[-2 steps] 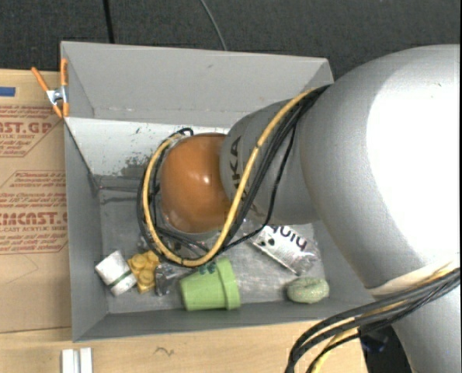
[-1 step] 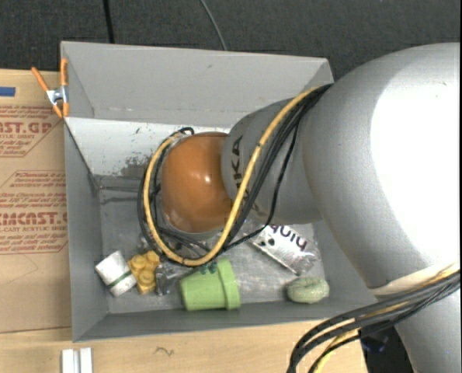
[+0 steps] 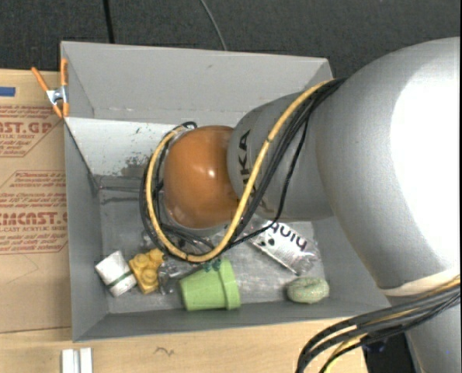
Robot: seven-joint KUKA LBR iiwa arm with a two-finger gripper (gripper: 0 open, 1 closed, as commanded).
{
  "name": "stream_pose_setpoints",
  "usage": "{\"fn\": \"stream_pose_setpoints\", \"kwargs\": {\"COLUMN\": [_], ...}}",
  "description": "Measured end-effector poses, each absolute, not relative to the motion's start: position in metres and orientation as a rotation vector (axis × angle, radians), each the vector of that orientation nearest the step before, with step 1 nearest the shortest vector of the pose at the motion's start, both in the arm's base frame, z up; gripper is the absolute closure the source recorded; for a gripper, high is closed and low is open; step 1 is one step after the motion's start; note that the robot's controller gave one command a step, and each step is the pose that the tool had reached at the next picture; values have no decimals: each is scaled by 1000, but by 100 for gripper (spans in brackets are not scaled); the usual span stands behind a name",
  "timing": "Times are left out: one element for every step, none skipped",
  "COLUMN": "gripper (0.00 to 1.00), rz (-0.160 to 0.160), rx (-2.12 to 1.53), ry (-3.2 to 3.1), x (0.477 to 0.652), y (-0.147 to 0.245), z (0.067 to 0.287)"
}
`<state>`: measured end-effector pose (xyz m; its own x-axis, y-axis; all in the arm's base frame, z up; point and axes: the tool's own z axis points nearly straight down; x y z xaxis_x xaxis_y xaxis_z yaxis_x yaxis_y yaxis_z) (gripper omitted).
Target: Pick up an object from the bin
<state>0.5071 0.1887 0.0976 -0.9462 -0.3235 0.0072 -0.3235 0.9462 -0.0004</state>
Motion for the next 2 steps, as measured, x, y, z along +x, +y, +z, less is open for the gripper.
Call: {"fn": "stream_pose_setpoints", "kwargs": {"gripper": [100, 100], "rz": [1, 0], "rx": [515, 516], "ry": [-3098, -3100], "x": [509, 509], "y": [190, 190], "z": [117, 132]}}
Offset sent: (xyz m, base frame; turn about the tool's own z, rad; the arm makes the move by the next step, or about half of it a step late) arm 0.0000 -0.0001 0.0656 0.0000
